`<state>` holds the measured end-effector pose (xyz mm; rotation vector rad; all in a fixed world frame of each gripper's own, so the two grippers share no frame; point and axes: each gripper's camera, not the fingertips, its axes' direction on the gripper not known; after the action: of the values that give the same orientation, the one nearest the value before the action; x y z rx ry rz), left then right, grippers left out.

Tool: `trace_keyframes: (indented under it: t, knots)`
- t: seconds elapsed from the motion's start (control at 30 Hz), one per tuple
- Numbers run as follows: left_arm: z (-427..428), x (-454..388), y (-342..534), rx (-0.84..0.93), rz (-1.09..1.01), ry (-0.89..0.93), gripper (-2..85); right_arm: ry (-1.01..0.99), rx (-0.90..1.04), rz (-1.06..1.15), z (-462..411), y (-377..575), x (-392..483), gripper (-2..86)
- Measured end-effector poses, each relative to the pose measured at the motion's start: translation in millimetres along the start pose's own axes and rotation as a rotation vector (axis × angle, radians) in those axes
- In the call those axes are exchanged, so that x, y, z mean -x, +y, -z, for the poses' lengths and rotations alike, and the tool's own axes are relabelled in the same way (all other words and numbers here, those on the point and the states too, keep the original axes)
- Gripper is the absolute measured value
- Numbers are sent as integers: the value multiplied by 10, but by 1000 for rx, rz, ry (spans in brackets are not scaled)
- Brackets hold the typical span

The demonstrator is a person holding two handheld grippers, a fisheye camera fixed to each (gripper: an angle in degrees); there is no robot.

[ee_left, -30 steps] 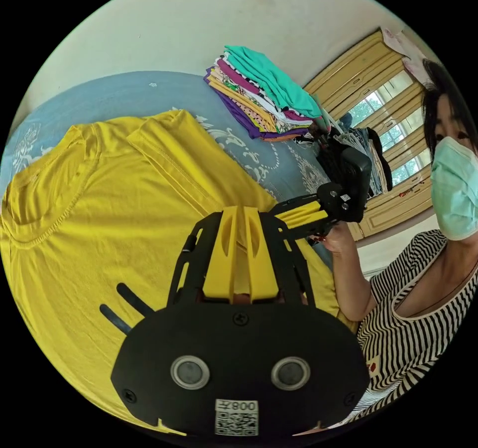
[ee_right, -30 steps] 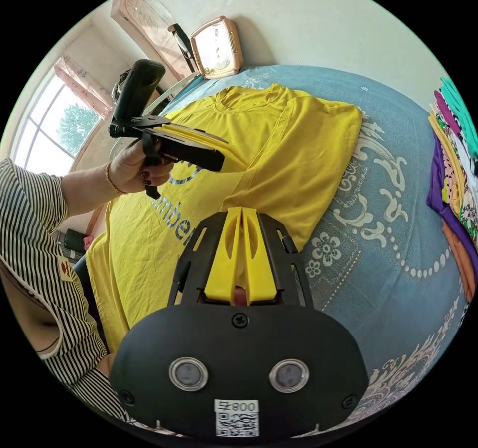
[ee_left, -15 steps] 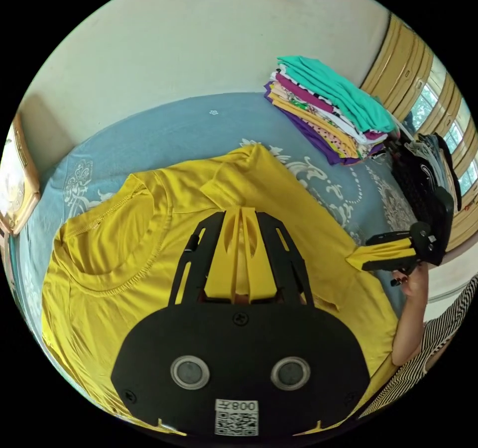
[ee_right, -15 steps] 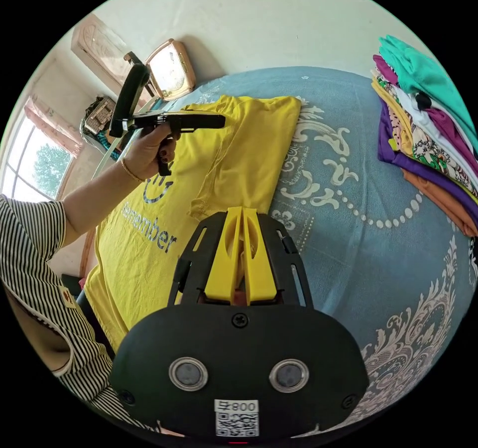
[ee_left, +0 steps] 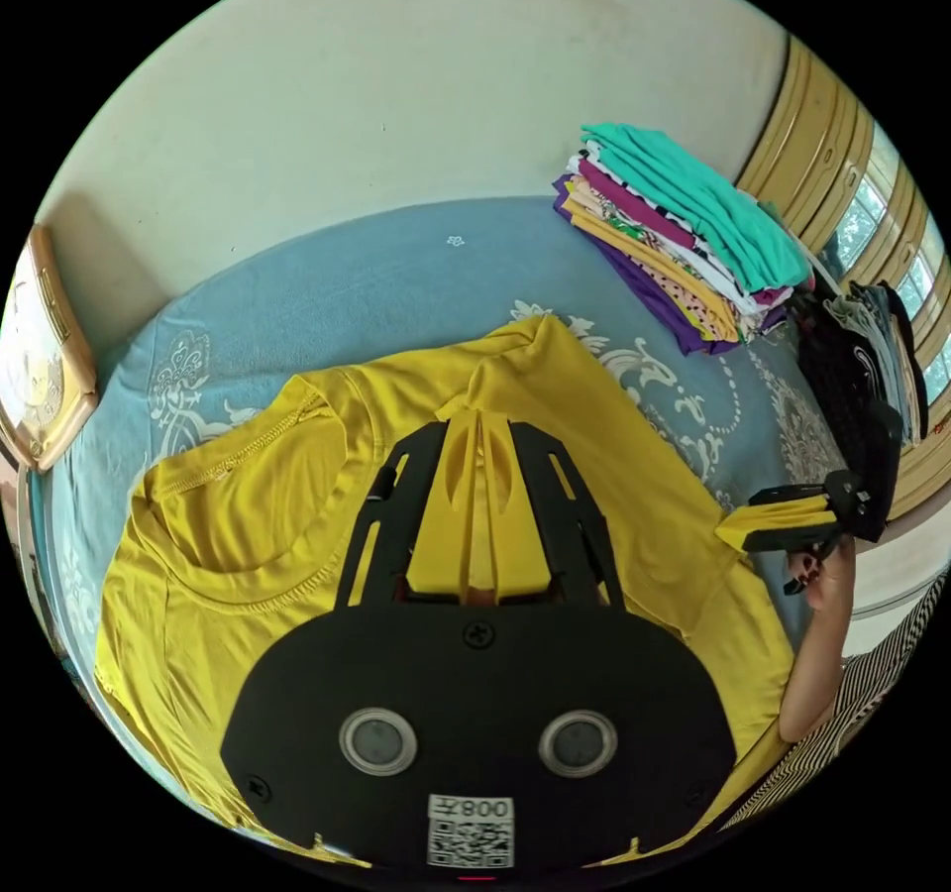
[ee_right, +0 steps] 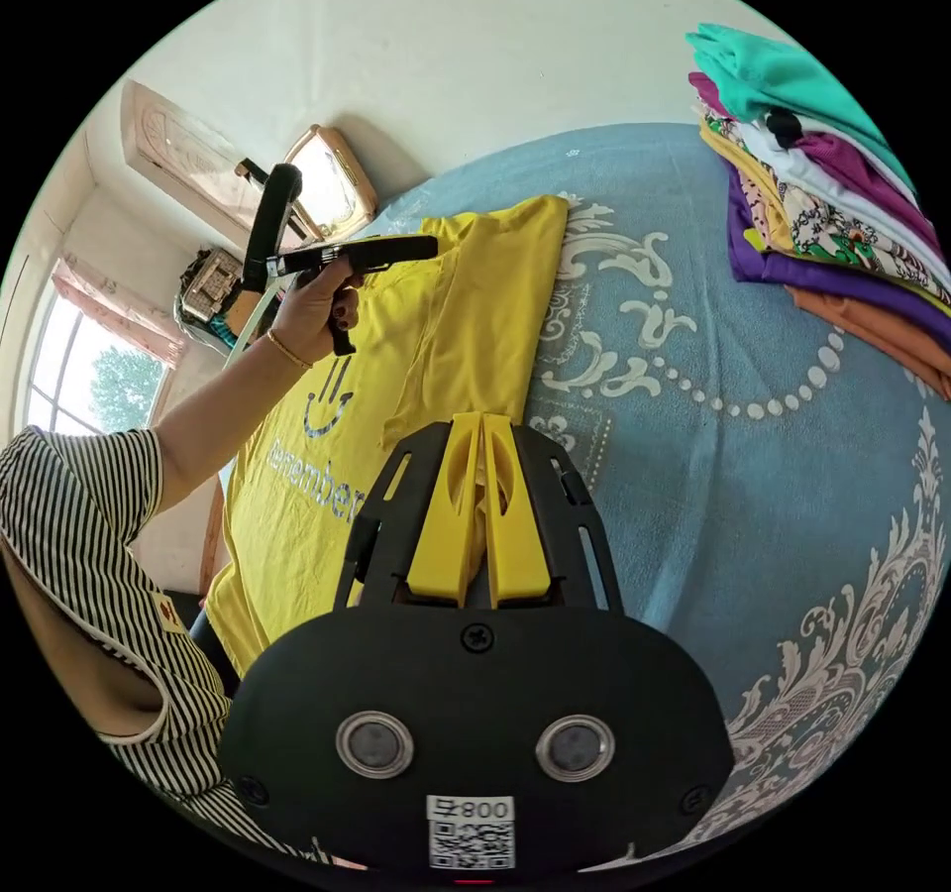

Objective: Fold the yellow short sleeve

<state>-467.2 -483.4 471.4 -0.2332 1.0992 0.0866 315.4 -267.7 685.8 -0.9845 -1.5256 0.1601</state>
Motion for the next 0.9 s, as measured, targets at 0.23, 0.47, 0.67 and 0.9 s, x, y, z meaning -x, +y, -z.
trace_keyframes:
  t: [0.23, 0.47, 0.67, 0.9]
  knots:
    - [948, -3, 761, -39, 41, 40, 4, 67, 14, -11, -406, -29, 47, 2]
    - [1439, 115, 1299, 74, 68, 22, 4, 184, 15, 26, -883, -59, 254, 2]
    - [1972, 370, 1413, 71, 54, 74, 3, 293, -18, 90, -1340, 10, 453, 2]
    - [3227, 958, 1996, -150, 227, 212, 4, 555, -24, 168, -1997, 79, 821, 1]
